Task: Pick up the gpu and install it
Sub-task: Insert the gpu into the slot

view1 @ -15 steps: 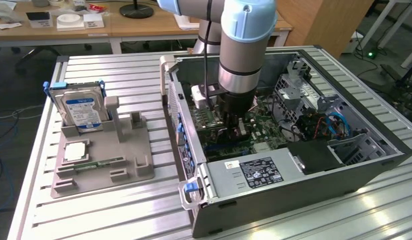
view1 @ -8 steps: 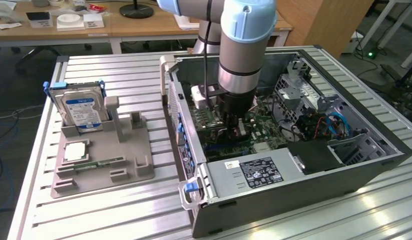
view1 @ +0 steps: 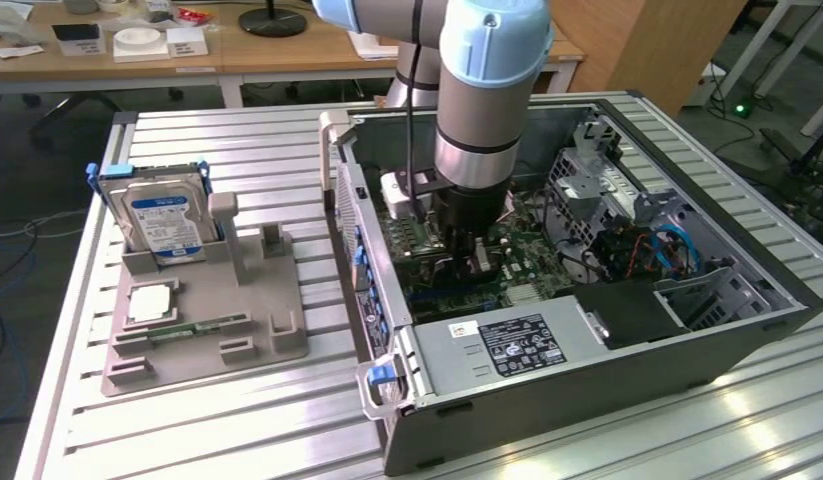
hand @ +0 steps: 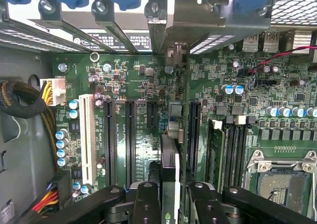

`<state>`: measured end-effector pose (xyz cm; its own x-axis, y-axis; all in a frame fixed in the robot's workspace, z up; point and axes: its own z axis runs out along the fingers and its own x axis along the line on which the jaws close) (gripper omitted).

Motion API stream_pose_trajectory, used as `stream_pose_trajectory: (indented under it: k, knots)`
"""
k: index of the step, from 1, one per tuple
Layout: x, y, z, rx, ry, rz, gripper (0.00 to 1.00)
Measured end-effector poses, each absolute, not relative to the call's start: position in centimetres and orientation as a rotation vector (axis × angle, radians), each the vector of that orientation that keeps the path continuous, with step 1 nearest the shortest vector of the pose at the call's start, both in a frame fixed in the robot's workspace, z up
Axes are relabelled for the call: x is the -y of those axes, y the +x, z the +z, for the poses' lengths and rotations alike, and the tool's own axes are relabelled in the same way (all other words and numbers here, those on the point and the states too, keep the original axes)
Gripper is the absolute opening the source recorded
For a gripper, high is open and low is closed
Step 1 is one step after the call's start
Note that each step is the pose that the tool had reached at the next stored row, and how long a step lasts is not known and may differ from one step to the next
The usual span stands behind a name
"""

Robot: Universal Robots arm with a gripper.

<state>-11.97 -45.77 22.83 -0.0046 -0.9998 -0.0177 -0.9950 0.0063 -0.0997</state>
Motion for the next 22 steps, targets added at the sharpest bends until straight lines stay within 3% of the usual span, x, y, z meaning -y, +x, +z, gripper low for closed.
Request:
stream_pose_trajectory:
  k: [22]
  knots:
    - [45.77, -12.24, 22.82, -2.167, -2.155, -0.09, 0.27]
